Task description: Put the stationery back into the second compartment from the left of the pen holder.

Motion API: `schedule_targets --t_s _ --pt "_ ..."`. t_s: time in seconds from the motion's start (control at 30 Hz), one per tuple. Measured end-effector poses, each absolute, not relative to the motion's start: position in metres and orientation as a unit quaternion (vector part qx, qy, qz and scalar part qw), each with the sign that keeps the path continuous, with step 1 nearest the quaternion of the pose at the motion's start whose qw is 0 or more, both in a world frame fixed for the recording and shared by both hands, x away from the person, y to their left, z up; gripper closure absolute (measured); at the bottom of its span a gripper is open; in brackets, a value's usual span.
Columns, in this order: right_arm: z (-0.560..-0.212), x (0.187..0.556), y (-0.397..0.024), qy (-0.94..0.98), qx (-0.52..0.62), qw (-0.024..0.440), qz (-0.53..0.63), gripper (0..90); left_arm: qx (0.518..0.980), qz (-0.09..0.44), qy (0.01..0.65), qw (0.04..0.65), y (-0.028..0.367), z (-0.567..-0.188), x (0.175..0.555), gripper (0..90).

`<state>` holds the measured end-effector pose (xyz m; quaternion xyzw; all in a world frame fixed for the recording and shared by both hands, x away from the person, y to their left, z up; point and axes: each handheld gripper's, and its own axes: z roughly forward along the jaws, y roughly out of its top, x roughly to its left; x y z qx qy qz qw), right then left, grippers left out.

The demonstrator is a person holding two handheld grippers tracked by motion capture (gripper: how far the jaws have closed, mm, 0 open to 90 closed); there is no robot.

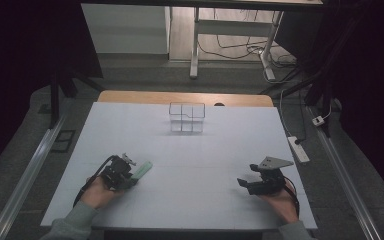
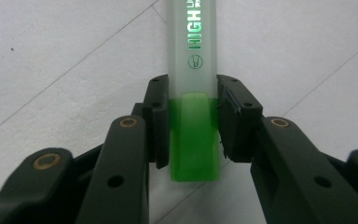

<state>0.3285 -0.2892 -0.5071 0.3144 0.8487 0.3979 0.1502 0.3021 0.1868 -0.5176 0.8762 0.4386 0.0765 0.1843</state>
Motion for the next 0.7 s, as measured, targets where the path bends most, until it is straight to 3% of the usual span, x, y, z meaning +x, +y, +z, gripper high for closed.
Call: schedule_targets --t_s 0.37,0.7 --pt "-0.507 0.329 -0.290 0.848 0.316 0.152 0.398 22.8 0.886 0.082 0.415 0.191 0.191 -0.516 0.302 66.7" --pt "-0.507 0.328 -0.291 0.848 0.315 0.153 0.398 23.0 0.879 0.081 0.399 0.248 0.202 -0.500 0.300 66.7"
